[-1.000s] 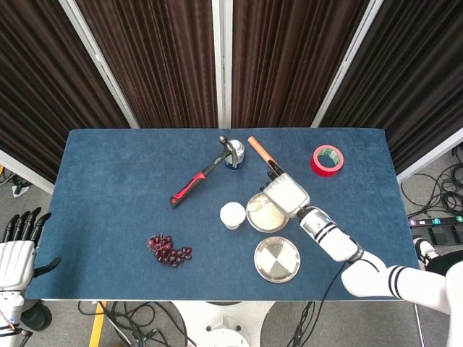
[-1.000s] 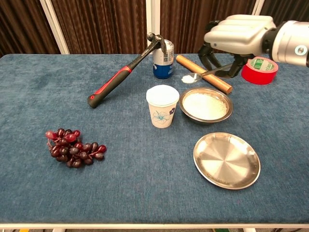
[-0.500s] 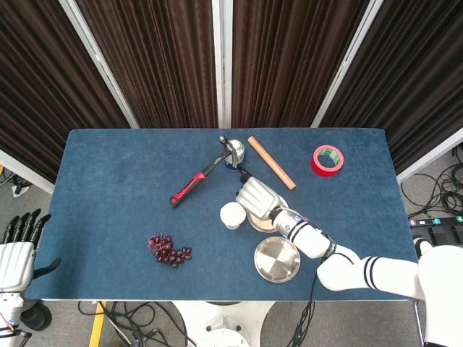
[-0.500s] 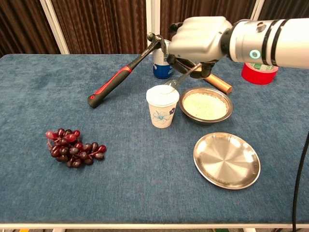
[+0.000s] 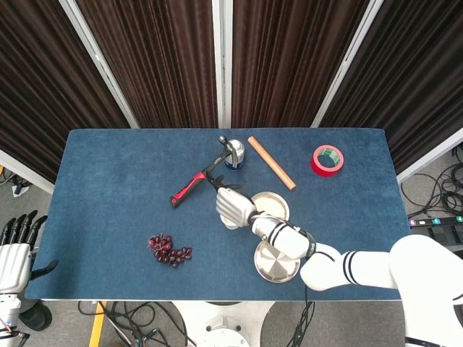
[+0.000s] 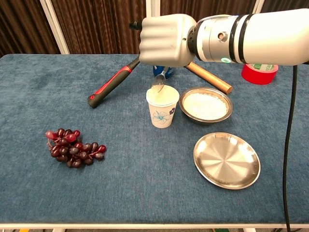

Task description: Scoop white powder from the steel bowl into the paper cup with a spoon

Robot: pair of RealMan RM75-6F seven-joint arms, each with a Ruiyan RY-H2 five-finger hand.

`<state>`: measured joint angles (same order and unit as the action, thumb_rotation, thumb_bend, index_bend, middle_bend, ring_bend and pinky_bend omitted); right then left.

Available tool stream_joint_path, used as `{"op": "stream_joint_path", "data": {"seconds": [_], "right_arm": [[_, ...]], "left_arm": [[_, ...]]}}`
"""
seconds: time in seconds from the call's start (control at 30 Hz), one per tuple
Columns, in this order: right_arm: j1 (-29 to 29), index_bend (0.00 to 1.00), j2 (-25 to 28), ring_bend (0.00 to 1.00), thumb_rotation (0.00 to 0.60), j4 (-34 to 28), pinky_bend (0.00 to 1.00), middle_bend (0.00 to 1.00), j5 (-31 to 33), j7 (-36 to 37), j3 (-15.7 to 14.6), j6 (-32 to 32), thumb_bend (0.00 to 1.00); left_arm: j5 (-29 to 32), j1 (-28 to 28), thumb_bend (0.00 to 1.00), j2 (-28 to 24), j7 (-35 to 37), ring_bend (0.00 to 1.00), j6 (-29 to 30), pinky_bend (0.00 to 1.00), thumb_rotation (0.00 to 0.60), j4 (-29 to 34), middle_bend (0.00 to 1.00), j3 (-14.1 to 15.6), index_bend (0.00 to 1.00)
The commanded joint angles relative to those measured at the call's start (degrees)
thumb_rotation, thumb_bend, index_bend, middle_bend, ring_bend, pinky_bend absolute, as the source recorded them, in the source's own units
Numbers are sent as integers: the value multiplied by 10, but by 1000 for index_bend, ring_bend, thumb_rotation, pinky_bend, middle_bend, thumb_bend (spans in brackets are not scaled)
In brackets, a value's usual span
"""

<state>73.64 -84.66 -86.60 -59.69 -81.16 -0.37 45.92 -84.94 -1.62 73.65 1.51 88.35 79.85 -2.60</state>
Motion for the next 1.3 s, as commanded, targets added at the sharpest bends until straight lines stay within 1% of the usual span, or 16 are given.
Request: {"op": "stream_joint_path", "data": {"seconds": [0.03, 0.13, 0.3, 0.47, 0.53, 0.67, 0.87, 0.97, 1.07, 1.17, 1.27, 1.3], "right_arm": [[13, 636, -2, 258, 600, -2, 0, 576, -1, -29, -17, 4, 327], [18, 636, -2, 258, 600, -4, 0, 576, -2, -50, -26, 9, 327], [22, 636, 0, 258, 600, -13, 0, 576, 5, -67, -30, 22, 327], [14, 636, 7, 258, 600, -29, 0, 576, 11, -64, -32, 45, 327], [7, 636, 8, 258, 600, -36, 0, 576, 13, -61, -37, 53, 327], [4, 636, 5, 259, 600, -32, 0, 576, 7, -71, -55, 49, 328], [-2, 636, -1, 259, 600, -26, 0, 576, 1, -71, -58, 62, 331], [-5, 636, 0, 259, 600, -31, 0, 576, 0, -71, -54, 73, 332], [-15, 636, 10, 259, 600, -40, 0, 575, -5, -50, -45, 89, 332], [-34, 637, 26, 259, 600, -52, 0, 575, -16, -8, -38, 113, 332], [-60, 637, 49, 259, 600, -66, 0, 574, -28, 47, -33, 135, 332], [-72, 637, 59, 259, 600, -72, 0, 572, -37, 77, -33, 142, 332]], "left_arm": [[0, -1, 68, 1, 2, 43, -1, 50, 600, -2, 153, 0, 182], [0, 0, 68, 4, 5, 43, -1, 50, 600, -5, 153, 0, 182], [1, 1, 68, 7, 8, 43, -3, 50, 600, -9, 153, 1, 182], [-1, 1, 68, 8, 10, 43, 0, 50, 600, -12, 152, 1, 182], [-2, 0, 68, 8, 10, 43, 0, 50, 600, -12, 153, 1, 182], [-5, -1, 68, 7, 5, 43, 2, 50, 600, -9, 152, 0, 182], [-4, 4, 68, 5, 4, 43, 4, 50, 600, -8, 152, 3, 182], [-5, 5, 68, 6, 5, 43, 6, 50, 600, -9, 153, 3, 182], [-6, 3, 68, 6, 3, 43, 5, 50, 600, -7, 153, 3, 182], [-6, 2, 68, 5, 0, 43, 4, 50, 600, -4, 152, 1, 182], [-8, 0, 68, 3, -2, 43, 4, 50, 600, -3, 153, 1, 182], [-9, -1, 68, 3, -3, 43, 4, 50, 600, -2, 152, 1, 182]]}}
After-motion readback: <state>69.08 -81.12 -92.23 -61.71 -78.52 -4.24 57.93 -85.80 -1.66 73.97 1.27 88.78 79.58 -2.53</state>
